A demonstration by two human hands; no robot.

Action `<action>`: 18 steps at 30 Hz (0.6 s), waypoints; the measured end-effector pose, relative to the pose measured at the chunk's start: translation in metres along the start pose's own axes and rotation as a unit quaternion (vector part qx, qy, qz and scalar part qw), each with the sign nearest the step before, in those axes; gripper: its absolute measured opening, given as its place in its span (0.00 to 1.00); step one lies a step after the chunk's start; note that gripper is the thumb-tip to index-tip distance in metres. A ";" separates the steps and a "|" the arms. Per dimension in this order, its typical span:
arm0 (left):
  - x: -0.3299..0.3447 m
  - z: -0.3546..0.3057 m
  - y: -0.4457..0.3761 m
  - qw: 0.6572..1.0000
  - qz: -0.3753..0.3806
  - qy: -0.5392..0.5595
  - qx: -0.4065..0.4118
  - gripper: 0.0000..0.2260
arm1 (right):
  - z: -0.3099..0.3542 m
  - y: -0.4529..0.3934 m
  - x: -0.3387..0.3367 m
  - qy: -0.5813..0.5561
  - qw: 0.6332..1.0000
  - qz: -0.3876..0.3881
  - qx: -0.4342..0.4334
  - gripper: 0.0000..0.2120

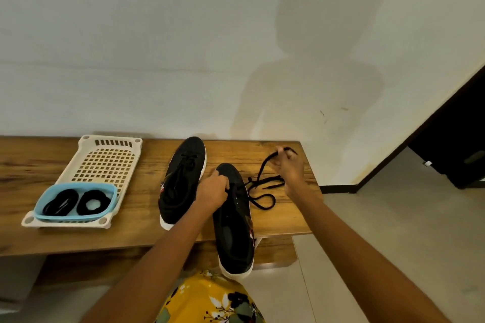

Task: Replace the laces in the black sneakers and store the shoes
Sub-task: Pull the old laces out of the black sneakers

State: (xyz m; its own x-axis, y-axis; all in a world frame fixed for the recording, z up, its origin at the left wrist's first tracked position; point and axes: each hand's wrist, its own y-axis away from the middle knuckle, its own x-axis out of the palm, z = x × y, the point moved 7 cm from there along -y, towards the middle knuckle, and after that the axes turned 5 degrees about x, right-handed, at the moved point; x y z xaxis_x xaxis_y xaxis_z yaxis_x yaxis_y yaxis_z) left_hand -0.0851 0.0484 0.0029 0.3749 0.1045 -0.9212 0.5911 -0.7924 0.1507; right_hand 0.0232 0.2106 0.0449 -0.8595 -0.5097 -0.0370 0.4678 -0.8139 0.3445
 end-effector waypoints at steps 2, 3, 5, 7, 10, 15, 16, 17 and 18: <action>-0.003 -0.008 -0.004 0.998 -0.003 -0.062 0.002 0.04 | -0.028 0.000 0.010 0.134 0.990 0.032 0.027 0.14; -0.005 -0.011 -0.005 0.997 0.000 -0.078 0.001 0.03 | -0.039 0.003 0.016 0.237 0.969 0.064 0.026 0.14; -0.006 -0.012 -0.007 0.997 -0.005 -0.074 -0.010 0.04 | -0.054 0.008 0.026 0.446 0.888 0.111 -0.021 0.17; -0.007 -0.003 -0.008 0.998 -0.029 -0.027 -0.049 0.09 | -0.051 0.015 0.031 0.521 0.842 0.089 -0.108 0.19; -0.008 0.024 -0.007 0.983 -0.040 0.109 -0.145 0.15 | -0.042 0.026 0.049 0.478 0.843 0.111 -0.218 0.08; 0.000 0.041 -0.001 0.935 -0.044 0.279 -0.216 0.15 | -0.057 0.033 0.084 0.559 0.775 0.185 -0.230 0.13; 0.000 0.042 0.000 0.933 -0.060 0.281 -0.215 0.14 | -0.053 0.032 0.087 0.557 0.777 0.173 -0.236 0.11; 0.000 0.040 0.002 0.933 -0.081 0.283 -0.207 0.12 | -0.050 0.031 0.091 0.563 0.773 0.165 -0.242 0.10; 0.000 0.036 0.005 0.931 -0.101 0.295 -0.191 0.10 | -0.047 0.033 0.095 0.580 0.760 0.163 -0.245 0.09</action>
State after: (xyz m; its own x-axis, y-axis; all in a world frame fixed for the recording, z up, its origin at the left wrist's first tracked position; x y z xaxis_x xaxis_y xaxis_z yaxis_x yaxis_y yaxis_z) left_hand -0.1082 0.0231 -0.0093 0.4885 0.6294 -0.6043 0.8610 -0.4603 0.2164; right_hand -0.0334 0.1228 0.0087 -0.0563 -0.3779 -0.9241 0.8816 -0.4533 0.1317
